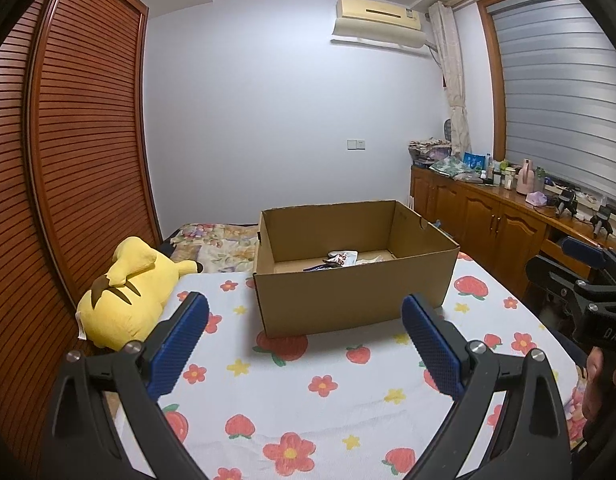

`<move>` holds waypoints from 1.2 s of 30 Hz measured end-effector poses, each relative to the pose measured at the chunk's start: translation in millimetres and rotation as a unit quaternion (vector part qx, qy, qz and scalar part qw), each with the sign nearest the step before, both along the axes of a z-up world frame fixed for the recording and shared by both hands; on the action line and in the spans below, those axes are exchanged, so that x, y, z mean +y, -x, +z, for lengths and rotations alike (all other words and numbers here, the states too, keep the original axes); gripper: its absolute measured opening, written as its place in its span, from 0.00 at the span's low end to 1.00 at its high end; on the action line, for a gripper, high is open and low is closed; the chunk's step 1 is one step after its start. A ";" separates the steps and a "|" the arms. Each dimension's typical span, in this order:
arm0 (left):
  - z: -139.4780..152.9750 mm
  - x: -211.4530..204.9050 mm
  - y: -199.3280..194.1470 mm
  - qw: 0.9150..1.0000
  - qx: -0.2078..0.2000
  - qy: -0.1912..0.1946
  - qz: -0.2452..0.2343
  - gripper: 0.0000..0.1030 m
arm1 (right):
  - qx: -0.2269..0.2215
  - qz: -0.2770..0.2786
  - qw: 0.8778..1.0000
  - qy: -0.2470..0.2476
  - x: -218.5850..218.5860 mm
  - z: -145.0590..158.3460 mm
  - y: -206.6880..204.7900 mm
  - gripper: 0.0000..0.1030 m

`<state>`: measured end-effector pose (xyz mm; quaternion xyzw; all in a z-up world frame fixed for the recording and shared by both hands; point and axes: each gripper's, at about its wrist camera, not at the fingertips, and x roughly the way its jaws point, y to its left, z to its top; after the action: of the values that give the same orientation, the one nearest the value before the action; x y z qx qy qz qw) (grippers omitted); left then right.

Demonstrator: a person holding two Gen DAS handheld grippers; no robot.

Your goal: Organize snacks

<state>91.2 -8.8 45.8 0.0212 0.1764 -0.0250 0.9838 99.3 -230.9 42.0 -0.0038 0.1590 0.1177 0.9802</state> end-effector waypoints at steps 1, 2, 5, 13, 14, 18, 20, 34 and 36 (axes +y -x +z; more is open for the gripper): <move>0.0 0.1 0.0 1.000 0.000 -0.001 0.000 0.95 | 0.000 0.000 1.000 0.000 0.3 0.4 0.5 1.00; -0.1 0.4 -0.4 1.000 0.000 0.000 0.001 0.95 | 0.000 0.000 1.000 0.000 -1.0 -0.4 0.3 1.00; -0.1 0.4 -0.5 1.000 0.000 0.000 -0.001 0.95 | -0.001 -0.001 1.000 0.000 -1.2 -0.3 0.5 1.00; 2.2 1.5 1.9 1.000 0.000 0.002 -0.001 0.95 | -0.002 -0.001 1.000 -0.001 -1.2 -0.8 1.4 1.00; 2.1 1.5 1.9 1.000 0.000 0.002 -0.002 0.95 | -0.002 -0.001 1.000 -0.001 -1.2 -0.9 1.5 1.00; 1.8 3.4 2.4 1.000 0.001 0.005 -0.002 0.95 | -0.002 -0.001 1.000 -0.001 -1.3 -0.9 1.8 1.00; 1.9 4.1 2.4 1.000 0.001 0.005 -0.001 0.95 | -0.002 -0.001 1.000 -0.001 -1.4 -0.9 1.7 1.00; 1.7 3.7 2.9 1.000 0.001 0.004 -0.001 0.95 | -0.002 -0.002 1.000 -0.002 -1.1 -1.0 2.5 1.00; 2.0 4.1 3.0 1.000 0.000 0.005 -0.002 0.95 | -0.003 -0.003 1.000 -0.002 -0.9 -0.6 3.3 1.00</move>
<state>88.2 -4.7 47.8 0.0170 0.1768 -0.0274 0.9837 96.0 -231.8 41.3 -0.0017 0.1558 0.1153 0.9810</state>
